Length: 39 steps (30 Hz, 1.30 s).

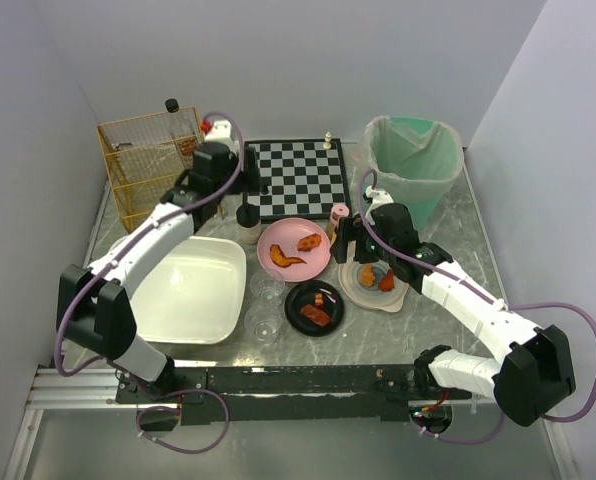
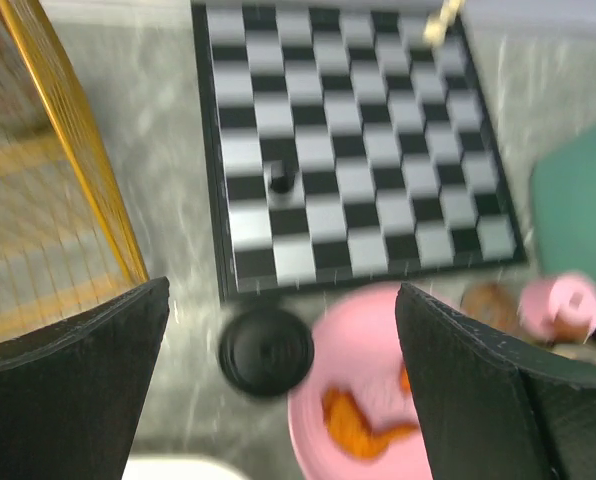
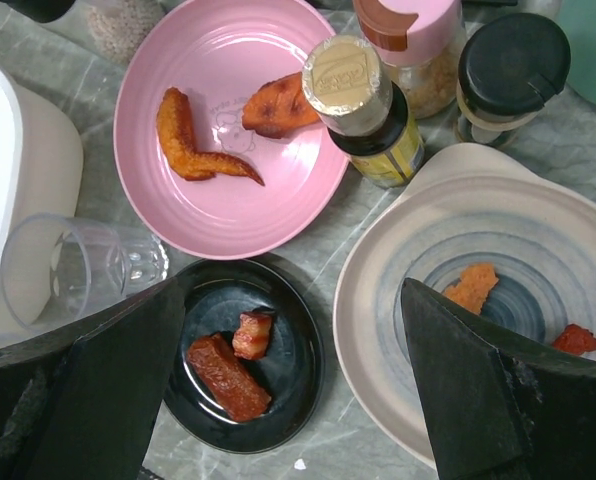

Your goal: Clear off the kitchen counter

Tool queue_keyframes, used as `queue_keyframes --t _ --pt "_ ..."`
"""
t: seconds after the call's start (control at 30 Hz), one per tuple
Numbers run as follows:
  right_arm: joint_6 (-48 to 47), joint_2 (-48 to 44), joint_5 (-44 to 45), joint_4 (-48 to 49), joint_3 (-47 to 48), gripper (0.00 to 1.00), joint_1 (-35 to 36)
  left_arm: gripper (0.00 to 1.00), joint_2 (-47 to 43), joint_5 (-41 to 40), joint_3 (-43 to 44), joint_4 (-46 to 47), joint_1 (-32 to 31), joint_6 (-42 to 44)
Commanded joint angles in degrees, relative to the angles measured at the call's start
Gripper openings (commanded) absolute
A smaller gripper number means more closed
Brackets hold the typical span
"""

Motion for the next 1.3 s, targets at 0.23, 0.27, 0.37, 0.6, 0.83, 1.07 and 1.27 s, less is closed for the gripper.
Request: queue_keyframes --t 0.23,0.27,0.37,0.6,0.83,1.07,1.27 --pt "0.4 -2.0 -1.3 2.7 -2.1 0.95 -0.6 0.99 -1.8 -4.3 -8.5 0.6 -3.7 -4.6" --pt "0.5 -2.0 -1.4 2.6 -2.0 0.95 -0.6 0.99 -1.3 -4.4 -8.4 0.4 -3.9 -4.6" --pt "0.6 -2.3 -1.1 2.7 -2.0 0.95 -0.6 0.99 0.0 -4.1 -9.1 1.0 -4.4 -5.0" --pt "0.6 -2.7 -0.7 2.1 -1.9 0.95 -0.6 0.99 3.8 -4.9 -9.1 1.8 -5.2 -5.6" --pt "0.6 -2.6 -0.2 1.7 -1.6 0.95 -0.6 0.99 6.8 -5.1 -9.0 2.2 -5.5 -5.6" --pt "0.6 -2.3 -0.3 1.6 -1.4 0.95 -0.6 0.99 8.8 -5.4 -9.7 3.1 -5.4 -5.8" --pt "0.6 -2.2 -0.4 1.5 -1.2 0.95 -0.7 0.99 10.5 -5.3 -9.3 3.8 -5.5 -5.8"
